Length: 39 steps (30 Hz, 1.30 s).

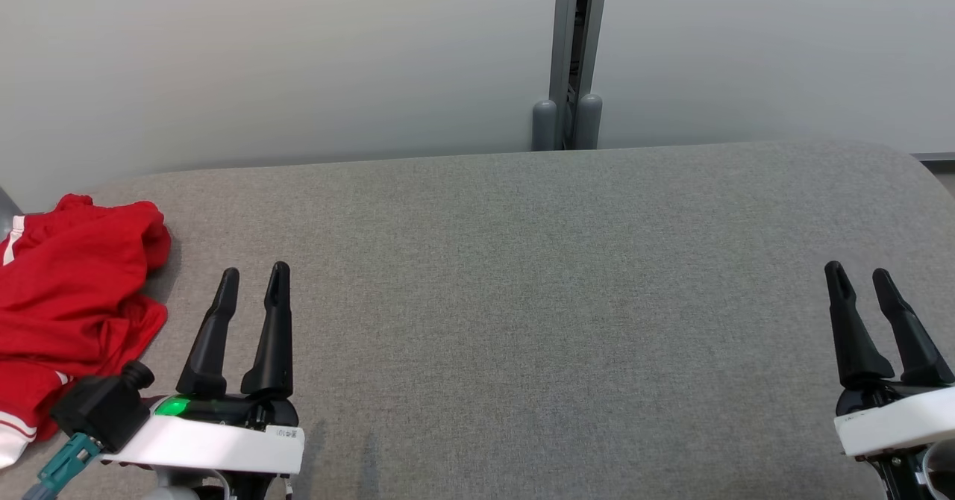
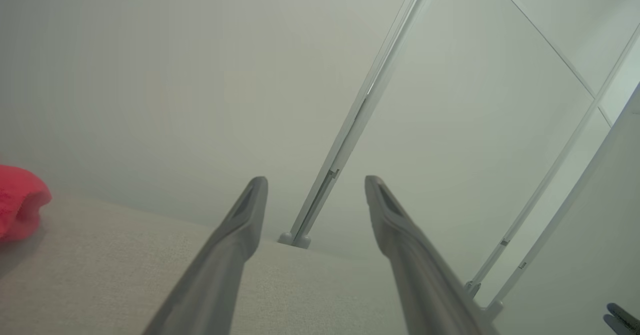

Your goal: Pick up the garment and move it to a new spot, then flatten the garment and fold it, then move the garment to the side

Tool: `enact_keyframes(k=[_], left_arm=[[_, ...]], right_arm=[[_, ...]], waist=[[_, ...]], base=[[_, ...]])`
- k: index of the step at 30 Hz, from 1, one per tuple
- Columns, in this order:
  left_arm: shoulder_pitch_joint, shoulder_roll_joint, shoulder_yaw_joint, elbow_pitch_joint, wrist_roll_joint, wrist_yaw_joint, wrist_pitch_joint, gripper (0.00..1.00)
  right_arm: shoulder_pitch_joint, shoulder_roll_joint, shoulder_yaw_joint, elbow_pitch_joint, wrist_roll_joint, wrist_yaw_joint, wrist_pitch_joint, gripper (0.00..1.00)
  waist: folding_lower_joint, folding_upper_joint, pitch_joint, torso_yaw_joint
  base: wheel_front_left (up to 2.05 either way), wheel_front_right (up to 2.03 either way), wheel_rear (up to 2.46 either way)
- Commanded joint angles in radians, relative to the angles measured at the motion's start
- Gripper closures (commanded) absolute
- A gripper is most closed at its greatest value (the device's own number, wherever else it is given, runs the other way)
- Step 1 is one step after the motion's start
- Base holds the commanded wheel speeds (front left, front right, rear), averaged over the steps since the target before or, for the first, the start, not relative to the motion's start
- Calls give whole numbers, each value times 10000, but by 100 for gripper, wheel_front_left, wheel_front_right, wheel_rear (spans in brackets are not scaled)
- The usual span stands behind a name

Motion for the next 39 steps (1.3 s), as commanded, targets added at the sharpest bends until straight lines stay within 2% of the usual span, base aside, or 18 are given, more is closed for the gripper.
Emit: enact_keyframes(k=[1, 14, 21, 39], left_arm=[[-300, 129, 4, -69, 502, 121, -6, 0], [-341, 331, -5, 378, 2083, 628, 39, 0], [-454, 403, 12, 827, 2681, 752, 100, 0], [-595, 398, 324, 2024, 3720, 1210, 14, 0]], right_arm=[[-269, -63, 73, -129, -515, 16, -135, 0], [-429, -35, 449, 321, -1890, 17, -451, 0], [-472, -33, 586, 709, -2551, 18, -611, 0], [-560, 154, 1059, 1786, -3829, 20, -930, 0]], waist=[[0, 0, 2, -5], [0, 0, -9, -29], [0, 0, -11, -5], [0, 0, -32, -65]], base=[[0, 0, 0], [0, 0, 0], [0, 0, 0], [0, 0, 0]])
